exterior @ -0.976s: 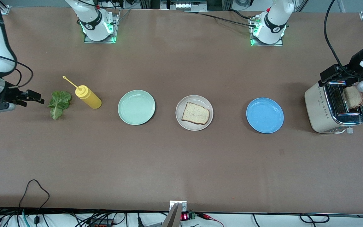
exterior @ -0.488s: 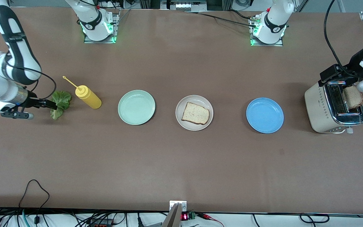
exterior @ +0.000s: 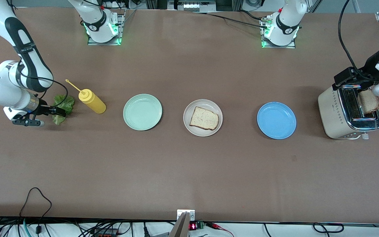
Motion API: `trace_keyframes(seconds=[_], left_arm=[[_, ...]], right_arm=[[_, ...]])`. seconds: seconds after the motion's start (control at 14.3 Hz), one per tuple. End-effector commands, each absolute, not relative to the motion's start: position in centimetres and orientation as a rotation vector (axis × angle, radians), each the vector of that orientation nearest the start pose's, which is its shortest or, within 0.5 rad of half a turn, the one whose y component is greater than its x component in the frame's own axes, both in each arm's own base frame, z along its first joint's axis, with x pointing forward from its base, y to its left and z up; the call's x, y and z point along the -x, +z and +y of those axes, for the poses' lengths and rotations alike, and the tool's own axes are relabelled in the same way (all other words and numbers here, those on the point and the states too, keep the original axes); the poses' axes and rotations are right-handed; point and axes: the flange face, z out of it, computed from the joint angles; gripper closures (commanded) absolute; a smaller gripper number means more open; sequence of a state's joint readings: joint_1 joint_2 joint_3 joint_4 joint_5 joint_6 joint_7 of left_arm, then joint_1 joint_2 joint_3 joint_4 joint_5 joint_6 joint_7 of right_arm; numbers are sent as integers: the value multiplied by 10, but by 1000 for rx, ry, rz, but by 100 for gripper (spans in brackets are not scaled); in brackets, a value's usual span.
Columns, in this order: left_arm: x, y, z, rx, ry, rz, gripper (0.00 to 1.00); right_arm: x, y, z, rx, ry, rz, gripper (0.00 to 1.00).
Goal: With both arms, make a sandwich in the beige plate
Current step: 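Lower the right gripper onto the lettuce leaf and grasp it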
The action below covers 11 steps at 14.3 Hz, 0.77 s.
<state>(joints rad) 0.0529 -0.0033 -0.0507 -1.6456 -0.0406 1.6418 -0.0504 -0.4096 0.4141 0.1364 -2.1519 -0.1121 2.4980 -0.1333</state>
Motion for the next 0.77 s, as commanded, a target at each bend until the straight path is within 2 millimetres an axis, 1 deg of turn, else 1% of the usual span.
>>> trace_keyframes(seconds=[0.0, 0.21, 0.28, 0.35, 0.42, 0.49, 0.56, 0.63, 0.7], left_arm=[[-557, 601, -1, 3174, 8, -66, 0], [-557, 601, -2, 3174, 8, -64, 0], [-557, 601, -2, 3174, 8, -64, 0], [-557, 601, -2, 3174, 11, -64, 0], [-557, 601, -2, 3174, 8, -64, 0], [-557, 601, -2, 3174, 8, -64, 0], [-557, 601, -2, 3174, 8, -64, 0], [-557, 601, -2, 3174, 11, -64, 0], [-557, 601, -2, 3174, 8, -64, 0]], right_arm=[[-540, 196, -154, 3155, 97, 84, 37], [-538, 188, -156, 3161, 99, 69, 61], [-537, 186, -161, 3172, 97, 57, 69], [-537, 183, -163, 3172, 97, 57, 75], [-536, 182, -163, 3172, 99, 55, 84], [-537, 184, -163, 3176, 95, 44, 96], [-538, 187, -164, 3178, 89, 38, 100], [-540, 191, -165, 3182, 79, 27, 100], [-542, 200, -166, 3191, 60, 14, 100]])
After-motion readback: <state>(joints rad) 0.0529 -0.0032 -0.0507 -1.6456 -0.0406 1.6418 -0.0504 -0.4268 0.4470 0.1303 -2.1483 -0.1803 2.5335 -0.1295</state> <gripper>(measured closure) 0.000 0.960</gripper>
